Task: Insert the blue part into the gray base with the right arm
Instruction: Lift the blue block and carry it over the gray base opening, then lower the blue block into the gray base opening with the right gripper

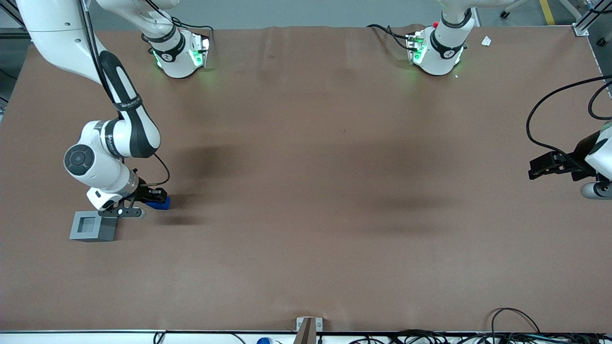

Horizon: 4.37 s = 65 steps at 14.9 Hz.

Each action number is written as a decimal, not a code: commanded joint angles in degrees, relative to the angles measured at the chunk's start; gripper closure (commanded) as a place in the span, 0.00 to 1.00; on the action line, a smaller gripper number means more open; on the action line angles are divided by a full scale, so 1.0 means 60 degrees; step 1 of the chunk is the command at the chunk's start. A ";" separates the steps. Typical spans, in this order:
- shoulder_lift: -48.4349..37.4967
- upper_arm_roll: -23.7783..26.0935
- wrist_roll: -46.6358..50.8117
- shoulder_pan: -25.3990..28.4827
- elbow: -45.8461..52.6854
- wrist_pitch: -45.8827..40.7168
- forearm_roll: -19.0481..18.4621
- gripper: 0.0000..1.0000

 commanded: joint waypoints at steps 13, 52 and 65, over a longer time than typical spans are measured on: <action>-0.0717 0.0027 -0.0102 -0.0899 0.1448 -0.2617 -0.0014 0.95; 0.2563 0.0041 -0.2870 -0.2937 0.6930 -0.5054 0.0235 0.97; 0.2681 0.0041 -0.2900 -0.2937 0.6886 -0.4761 0.0264 0.97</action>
